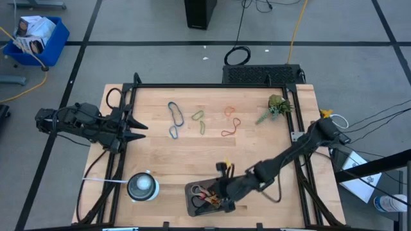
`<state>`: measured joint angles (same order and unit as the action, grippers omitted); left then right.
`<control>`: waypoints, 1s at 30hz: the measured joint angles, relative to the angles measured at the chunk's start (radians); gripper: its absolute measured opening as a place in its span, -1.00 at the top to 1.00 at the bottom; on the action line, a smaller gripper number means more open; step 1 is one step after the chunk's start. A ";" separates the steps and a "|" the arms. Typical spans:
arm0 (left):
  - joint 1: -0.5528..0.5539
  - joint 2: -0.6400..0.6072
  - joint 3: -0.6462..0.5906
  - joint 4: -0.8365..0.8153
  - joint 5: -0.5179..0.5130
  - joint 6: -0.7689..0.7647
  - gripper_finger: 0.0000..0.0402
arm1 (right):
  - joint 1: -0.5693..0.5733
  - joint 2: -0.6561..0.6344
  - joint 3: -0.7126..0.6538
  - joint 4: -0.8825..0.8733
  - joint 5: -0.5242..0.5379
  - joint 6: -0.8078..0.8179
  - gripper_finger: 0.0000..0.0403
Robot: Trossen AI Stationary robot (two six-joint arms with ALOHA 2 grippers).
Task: Pick and place rubber bands into bin
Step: Put the bottom red rubber band into the bin, then put the red rubber band into the bin
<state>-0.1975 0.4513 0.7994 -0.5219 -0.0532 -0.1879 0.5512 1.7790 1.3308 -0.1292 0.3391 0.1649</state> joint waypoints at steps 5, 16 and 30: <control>0.000 0.000 0.000 -0.001 0.000 0.000 0.20 | 0.015 0.090 0.000 -0.026 -0.001 0.034 1.00; 0.000 0.000 0.000 -0.001 0.000 0.000 0.20 | 0.014 0.118 0.000 -0.043 -0.083 0.053 0.88; 0.000 0.000 0.000 0.004 0.001 -0.076 0.20 | -0.043 -0.074 0.000 -0.100 -0.081 -0.029 0.21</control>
<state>-0.1974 0.4512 0.7994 -0.5175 -0.0526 -0.2634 0.5078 1.7052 1.3304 -0.2297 0.2584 0.1360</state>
